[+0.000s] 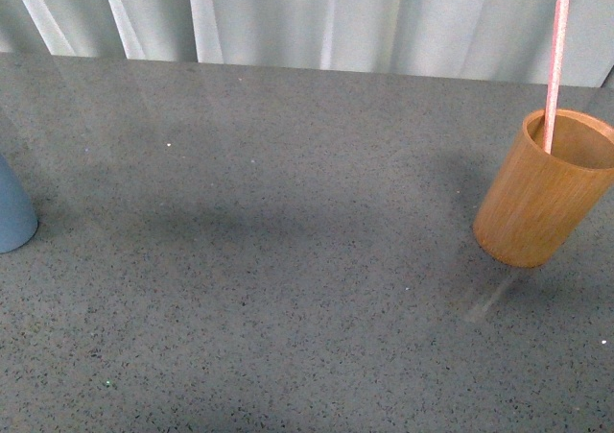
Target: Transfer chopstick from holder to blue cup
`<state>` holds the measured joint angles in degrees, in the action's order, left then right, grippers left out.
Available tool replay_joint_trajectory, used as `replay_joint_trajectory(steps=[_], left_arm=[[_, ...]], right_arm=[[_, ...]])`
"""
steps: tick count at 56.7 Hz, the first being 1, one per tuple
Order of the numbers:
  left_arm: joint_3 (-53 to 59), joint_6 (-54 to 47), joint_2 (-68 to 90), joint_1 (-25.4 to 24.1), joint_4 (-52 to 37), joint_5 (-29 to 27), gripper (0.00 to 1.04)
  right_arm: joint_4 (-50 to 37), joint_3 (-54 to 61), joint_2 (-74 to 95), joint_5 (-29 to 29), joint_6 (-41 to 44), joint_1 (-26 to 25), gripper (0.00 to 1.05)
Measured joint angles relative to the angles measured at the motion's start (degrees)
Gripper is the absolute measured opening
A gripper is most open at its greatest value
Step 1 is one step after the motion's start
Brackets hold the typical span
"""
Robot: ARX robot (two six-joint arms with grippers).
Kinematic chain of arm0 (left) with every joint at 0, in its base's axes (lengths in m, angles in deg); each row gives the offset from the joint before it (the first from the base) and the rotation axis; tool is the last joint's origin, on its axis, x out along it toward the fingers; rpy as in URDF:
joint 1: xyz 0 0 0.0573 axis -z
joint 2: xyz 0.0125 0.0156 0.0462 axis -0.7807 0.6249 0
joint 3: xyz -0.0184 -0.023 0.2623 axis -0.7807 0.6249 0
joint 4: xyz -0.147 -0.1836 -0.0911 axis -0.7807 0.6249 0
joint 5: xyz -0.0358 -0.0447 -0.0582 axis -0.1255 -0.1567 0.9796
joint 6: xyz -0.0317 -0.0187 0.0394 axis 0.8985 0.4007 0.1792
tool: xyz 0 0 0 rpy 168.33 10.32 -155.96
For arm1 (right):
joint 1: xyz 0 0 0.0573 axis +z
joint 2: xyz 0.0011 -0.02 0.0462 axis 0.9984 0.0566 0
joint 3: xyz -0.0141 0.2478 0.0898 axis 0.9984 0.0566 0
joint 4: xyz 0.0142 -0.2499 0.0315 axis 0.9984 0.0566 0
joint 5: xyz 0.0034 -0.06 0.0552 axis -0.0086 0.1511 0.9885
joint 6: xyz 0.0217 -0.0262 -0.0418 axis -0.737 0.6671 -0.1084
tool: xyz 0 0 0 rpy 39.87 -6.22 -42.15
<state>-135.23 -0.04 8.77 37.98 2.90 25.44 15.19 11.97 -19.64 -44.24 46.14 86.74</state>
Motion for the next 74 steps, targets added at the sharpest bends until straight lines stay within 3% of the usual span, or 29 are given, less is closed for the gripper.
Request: replay_joint_trajectory(steps=[35,63,74], left_arm=[[-2.62,1.53,8.76,-1.53,0.59,-1.51,0.98],[-8.96,-0.92,14.32,4.68,9.49,-4.59,0.05],[-9.05,-3.87,11.19,11.13,13.16,-5.99,0.03]], right_arm=[[0.00,0.00,0.00,0.02,0.00,0.00,0.95],[0.00,0.00,0.00,0.02,0.00,0.00,0.95],[0.00,0.00,0.00,0.02,0.00,0.00,0.95]])
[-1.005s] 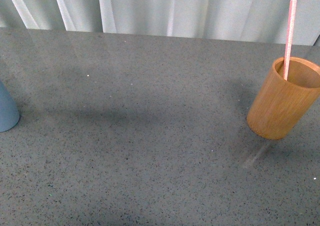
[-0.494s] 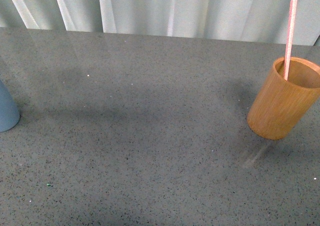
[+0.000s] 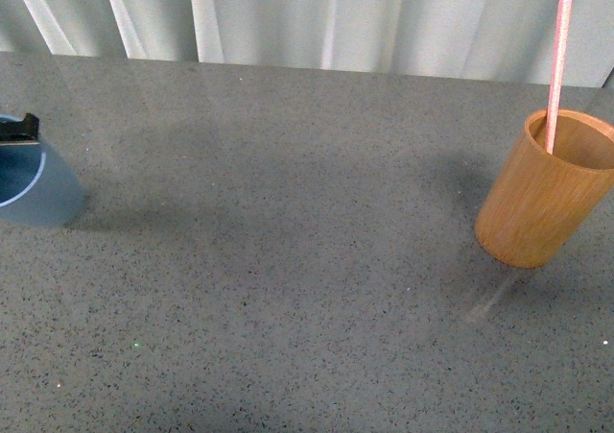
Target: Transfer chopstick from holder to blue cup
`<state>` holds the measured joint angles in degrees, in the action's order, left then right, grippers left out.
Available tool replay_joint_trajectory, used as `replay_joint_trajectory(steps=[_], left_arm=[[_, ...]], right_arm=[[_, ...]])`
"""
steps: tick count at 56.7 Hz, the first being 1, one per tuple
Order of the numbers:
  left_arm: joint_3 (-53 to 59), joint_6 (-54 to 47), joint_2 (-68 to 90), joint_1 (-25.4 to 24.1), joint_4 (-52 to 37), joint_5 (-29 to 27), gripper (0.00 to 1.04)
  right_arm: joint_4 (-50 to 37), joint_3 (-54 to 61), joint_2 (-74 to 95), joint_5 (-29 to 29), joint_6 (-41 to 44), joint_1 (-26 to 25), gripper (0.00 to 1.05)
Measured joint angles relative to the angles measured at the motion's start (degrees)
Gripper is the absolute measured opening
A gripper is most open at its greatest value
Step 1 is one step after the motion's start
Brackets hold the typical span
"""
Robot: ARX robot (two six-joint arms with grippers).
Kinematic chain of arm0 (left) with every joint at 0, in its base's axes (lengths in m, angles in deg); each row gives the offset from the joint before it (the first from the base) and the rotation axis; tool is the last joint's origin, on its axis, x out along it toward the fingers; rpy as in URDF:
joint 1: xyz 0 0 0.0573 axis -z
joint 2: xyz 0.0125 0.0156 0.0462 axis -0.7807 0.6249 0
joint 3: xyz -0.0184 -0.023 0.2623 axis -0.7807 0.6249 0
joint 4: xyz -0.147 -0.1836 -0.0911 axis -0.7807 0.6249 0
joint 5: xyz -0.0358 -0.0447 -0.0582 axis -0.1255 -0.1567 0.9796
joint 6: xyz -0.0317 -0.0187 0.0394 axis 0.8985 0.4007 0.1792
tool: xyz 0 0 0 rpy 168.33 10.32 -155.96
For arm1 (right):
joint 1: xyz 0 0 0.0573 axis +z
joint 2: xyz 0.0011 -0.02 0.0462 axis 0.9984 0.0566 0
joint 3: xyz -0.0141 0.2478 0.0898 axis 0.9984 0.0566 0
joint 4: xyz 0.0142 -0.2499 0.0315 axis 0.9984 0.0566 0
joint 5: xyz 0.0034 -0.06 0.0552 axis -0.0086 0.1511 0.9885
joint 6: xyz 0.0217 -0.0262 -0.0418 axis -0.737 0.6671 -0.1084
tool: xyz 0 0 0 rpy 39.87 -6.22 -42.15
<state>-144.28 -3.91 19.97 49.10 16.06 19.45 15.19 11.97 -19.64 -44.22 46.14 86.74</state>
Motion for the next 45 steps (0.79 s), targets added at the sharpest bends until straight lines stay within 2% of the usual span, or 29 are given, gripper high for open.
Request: replay_joint_trajectory(steps=[11,20,27,35,45], left_arm=[[-1.60,-0.02,-3.21,10.56,4.31,0.55,0.03],[-4.83,0.68,-2.23,21.68,8.24,1.55,0.03],[-7.13,0.87,0.24,27.61,10.10,1.77,0.03],[-10.01,1.49,4.17,31.21,11.56,1.92,0.03],[-13.84,2.60,8.79,32.24,12.92,1.20,0.03]], right_arm=[[0.00,0.00,0.00,-0.02,0.00,0.00,0.95],[0.00,0.00,0.00,0.00,0.00,0.00,0.95],[0.00,0.00,0.00,0.00,0.00,0.00,0.95],[0.00,0.00,0.00,0.00,0.00,0.00,0.95],[0.00,0.00,0.00,0.00,0.02,0.00,0.95]])
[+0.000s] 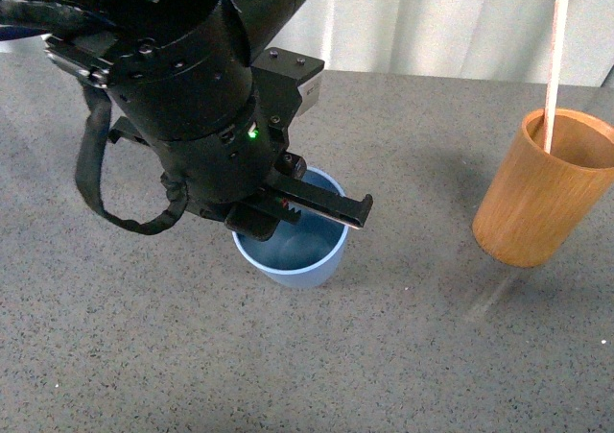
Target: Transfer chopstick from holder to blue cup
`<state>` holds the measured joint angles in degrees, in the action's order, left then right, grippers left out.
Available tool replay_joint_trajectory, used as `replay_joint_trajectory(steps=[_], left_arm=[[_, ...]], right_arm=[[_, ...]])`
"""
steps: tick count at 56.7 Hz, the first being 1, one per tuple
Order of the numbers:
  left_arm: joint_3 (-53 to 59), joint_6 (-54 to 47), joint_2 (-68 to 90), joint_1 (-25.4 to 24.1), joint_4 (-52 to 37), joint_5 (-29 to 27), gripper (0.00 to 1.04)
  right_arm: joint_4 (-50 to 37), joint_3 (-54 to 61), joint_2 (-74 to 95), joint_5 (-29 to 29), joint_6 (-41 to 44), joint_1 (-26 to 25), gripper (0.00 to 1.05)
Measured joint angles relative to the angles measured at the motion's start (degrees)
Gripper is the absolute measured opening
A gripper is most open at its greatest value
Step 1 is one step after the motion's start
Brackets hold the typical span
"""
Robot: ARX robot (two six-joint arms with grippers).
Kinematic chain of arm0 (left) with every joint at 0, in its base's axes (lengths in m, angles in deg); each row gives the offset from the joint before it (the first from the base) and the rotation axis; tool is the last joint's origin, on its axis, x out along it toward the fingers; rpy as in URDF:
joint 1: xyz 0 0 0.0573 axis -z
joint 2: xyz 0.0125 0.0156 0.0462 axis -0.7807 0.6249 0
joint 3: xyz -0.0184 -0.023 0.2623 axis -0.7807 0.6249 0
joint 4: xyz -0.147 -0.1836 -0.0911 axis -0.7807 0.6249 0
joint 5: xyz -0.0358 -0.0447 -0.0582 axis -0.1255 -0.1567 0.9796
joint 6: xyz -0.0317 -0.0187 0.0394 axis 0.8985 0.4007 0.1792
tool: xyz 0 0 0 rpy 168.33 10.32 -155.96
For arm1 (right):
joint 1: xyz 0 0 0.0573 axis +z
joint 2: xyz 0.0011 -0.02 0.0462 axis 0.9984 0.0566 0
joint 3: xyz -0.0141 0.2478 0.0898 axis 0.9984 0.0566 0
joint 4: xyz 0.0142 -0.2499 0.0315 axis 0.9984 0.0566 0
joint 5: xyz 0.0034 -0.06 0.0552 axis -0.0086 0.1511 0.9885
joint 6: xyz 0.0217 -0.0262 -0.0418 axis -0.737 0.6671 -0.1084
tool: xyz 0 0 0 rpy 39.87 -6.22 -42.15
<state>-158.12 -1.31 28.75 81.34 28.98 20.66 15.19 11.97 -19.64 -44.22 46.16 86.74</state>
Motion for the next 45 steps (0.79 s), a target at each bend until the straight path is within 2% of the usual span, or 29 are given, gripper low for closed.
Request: replay_joint_trajectory(steps=[15,31,45], left_arm=[[-7.80,2.43,5.77,0.92,2.75,-1.07,0.03],[-10.71,2.78,8.26,1.99,4.15,-1.77,0.04],[-11.82,3.23,8.70,1.81,4.63,-1.14,0.38]], right_arm=[[0.00,0.00,0.00,0.00,-0.02,0.00,0.95],[0.00,0.00,0.00,-0.02,-0.02,0.00,0.95],[0.00,0.00,0.00,-0.02,-0.02,0.00,0.95]])
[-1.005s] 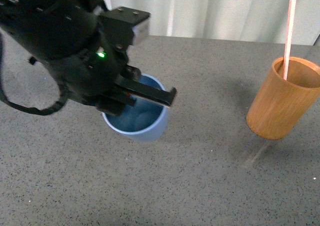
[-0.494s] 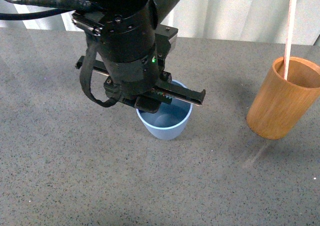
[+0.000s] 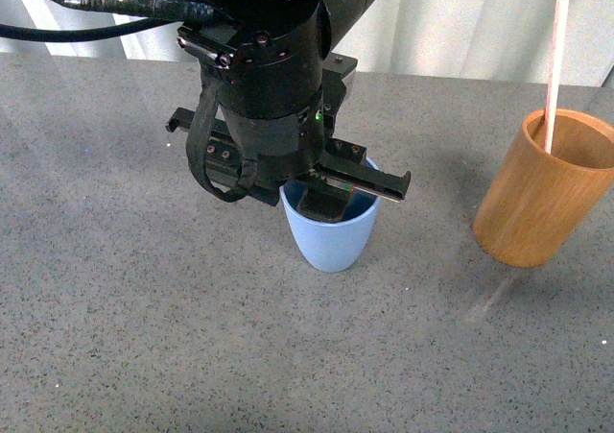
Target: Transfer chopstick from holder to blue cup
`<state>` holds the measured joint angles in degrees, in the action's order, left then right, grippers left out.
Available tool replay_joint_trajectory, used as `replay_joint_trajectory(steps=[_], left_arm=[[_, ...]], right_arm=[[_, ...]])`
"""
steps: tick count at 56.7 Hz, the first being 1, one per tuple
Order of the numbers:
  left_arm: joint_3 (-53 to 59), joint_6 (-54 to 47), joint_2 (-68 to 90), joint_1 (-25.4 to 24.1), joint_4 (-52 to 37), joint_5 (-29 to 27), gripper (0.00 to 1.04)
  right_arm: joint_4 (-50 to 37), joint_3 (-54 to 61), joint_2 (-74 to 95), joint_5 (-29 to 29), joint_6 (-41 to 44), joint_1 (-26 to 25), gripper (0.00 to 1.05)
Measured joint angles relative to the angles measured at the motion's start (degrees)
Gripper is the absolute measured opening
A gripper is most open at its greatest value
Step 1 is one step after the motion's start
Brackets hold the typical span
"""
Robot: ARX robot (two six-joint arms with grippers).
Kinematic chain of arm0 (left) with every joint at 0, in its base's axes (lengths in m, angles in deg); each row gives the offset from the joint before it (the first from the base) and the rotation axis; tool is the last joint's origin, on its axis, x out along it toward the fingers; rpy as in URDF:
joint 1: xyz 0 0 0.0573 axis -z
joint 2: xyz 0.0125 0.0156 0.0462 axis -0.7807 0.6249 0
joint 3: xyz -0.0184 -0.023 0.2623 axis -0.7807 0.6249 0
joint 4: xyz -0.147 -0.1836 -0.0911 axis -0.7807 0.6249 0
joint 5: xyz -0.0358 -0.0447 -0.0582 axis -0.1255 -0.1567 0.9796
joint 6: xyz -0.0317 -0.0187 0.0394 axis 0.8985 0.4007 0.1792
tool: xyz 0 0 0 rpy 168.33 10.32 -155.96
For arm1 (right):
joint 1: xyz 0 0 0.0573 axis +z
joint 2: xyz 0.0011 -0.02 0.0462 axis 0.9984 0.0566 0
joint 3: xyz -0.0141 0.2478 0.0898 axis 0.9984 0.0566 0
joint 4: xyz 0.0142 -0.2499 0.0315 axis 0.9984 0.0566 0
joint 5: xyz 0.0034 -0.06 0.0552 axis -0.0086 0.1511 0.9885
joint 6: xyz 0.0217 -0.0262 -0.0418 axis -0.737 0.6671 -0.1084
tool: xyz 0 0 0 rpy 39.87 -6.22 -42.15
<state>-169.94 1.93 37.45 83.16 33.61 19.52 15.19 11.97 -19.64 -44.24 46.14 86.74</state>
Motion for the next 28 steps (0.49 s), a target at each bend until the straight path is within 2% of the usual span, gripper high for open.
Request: replay_joint_trajectory(steps=[14,21,28], left_arm=[[0.66,0.11,-3.58,-1.33,-1.07,1.70,0.72],[4.09,-0.15,-10.10,-3.41,-3.96,2.78,0.99],[10.14,1.42,-18.27,-6.47,-11.10,5.40,0.98]], right_arm=[[0.00,0.00,0.00,0.02,0.00,0.00,0.95],[0.00,0.00,0.00,0.00,0.00,0.00,0.95],[0.00,0.00,0.00,0.00,0.00,0.00,0.95]])
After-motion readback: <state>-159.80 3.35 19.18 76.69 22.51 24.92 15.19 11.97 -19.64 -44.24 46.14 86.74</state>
